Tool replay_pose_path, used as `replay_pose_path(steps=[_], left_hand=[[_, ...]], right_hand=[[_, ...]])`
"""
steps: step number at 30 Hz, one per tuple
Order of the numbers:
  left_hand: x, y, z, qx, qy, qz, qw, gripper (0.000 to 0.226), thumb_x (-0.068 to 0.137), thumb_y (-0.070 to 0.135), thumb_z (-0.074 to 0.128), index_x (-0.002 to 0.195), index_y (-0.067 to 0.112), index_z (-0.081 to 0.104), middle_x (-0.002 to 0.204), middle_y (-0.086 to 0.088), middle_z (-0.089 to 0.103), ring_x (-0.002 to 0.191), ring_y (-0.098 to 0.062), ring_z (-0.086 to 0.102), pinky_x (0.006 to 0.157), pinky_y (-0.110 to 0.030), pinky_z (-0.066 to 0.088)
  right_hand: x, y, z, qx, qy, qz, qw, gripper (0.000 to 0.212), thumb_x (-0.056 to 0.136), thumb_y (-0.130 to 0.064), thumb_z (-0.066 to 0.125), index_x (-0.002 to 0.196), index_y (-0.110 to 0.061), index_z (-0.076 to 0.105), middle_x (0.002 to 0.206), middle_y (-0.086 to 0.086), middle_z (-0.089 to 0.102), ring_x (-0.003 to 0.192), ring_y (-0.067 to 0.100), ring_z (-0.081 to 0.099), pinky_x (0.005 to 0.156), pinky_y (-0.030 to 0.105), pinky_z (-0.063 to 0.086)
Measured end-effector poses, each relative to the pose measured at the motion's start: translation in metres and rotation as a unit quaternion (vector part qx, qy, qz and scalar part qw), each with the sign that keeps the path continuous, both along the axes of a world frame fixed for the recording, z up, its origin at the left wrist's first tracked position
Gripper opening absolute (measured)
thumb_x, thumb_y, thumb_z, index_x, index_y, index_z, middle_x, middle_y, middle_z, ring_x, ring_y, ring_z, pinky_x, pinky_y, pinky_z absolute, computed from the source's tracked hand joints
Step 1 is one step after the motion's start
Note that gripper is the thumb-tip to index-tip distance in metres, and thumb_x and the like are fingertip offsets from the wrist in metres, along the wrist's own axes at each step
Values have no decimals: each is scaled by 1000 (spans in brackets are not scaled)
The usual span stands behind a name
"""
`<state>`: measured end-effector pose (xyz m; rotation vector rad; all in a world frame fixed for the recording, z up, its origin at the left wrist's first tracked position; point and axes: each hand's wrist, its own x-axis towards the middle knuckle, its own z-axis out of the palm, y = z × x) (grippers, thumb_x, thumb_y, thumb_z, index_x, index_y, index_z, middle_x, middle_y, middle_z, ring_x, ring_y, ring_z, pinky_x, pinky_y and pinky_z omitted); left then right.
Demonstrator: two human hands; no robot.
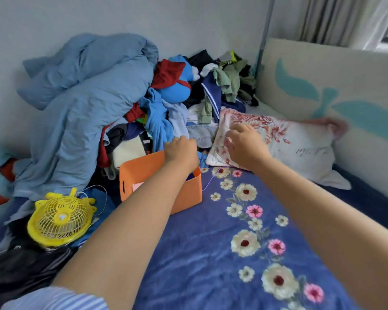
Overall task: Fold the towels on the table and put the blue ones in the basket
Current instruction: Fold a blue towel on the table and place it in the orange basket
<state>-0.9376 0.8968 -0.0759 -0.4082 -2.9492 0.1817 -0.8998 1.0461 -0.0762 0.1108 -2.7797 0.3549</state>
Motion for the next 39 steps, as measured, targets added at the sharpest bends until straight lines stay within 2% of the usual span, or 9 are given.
replay_pose_path(steps=[1, 5, 9, 15, 24, 28, 31, 35, 39], left_hand=[[3, 4, 4, 5, 2, -4, 1000, 29, 91, 14, 44, 118, 8, 52, 124, -14, 51, 118, -33, 46, 95, -40, 37], [90, 52, 14, -5, -19, -101, 995, 32, 89, 12, 44, 120, 7, 50, 127, -15, 49, 120, -33, 43, 95, -42, 37], [160, 113, 19, 14, -25, -186, 982, 32, 89, 15, 46, 120, 9, 52, 126, -14, 50, 119, -32, 46, 94, -38, 39], [276, 217, 27, 15, -23, -334, 942, 32, 90, 20, 43, 118, 8, 50, 127, -15, 49, 121, -32, 44, 97, -38, 36], [528, 407, 29, 9, -14, -545, 838, 32, 89, 17, 43, 119, 9, 50, 125, -13, 50, 119, -31, 45, 93, -38, 39], [655, 480, 20, 18, -45, -608, 793, 33, 88, 16, 43, 119, 10, 50, 125, -12, 51, 120, -30, 45, 93, -38, 39], [727, 519, 9, 10, -48, -648, 760, 33, 87, 15, 44, 119, 10, 51, 123, -12, 52, 118, -30, 46, 90, -38, 40], [807, 566, -6, 9, -68, -695, 716, 30, 88, 15, 46, 116, 8, 54, 119, -13, 54, 114, -31, 48, 86, -38, 41], [859, 613, -28, -5, -95, -716, 692, 28, 92, 20, 46, 117, 9, 53, 117, -12, 54, 113, -30, 48, 88, -38, 42]], right_hand=[[5, 2, 5, 0, 10, -1, 1000, 33, 86, -3, 45, 118, -2, 56, 132, 12, 48, 124, 28, 38, 99, 35, 34], [116, 38, 15, 1, 19, -94, 995, 32, 84, -3, 46, 114, -1, 58, 127, 14, 51, 119, 31, 43, 96, 35, 38], [207, 86, 20, -3, 14, -184, 983, 37, 85, -4, 47, 121, -6, 56, 132, 12, 49, 124, 30, 39, 101, 36, 34], [347, 164, 28, 0, 5, -321, 947, 36, 84, -5, 47, 118, -5, 56, 128, 13, 50, 122, 31, 41, 101, 36, 35], [630, 293, 33, -45, 21, -528, 848, 36, 85, -7, 48, 120, -6, 57, 130, 14, 52, 123, 30, 44, 104, 37, 36], [759, 347, 28, -52, -2, -590, 805, 39, 86, -8, 46, 124, -6, 53, 133, 14, 50, 126, 29, 41, 107, 38, 33], [838, 375, 20, -56, -10, -616, 786, 37, 88, -8, 45, 125, -5, 52, 133, 14, 50, 126, 29, 41, 106, 39, 35], [933, 407, 1, -79, -9, -670, 738, 36, 89, -8, 46, 124, -5, 53, 133, 14, 51, 127, 30, 41, 102, 38, 36], [996, 436, -27, -103, -7, -713, 694, 35, 88, -6, 47, 122, -3, 55, 130, 15, 54, 123, 30, 45, 97, 36, 40]])
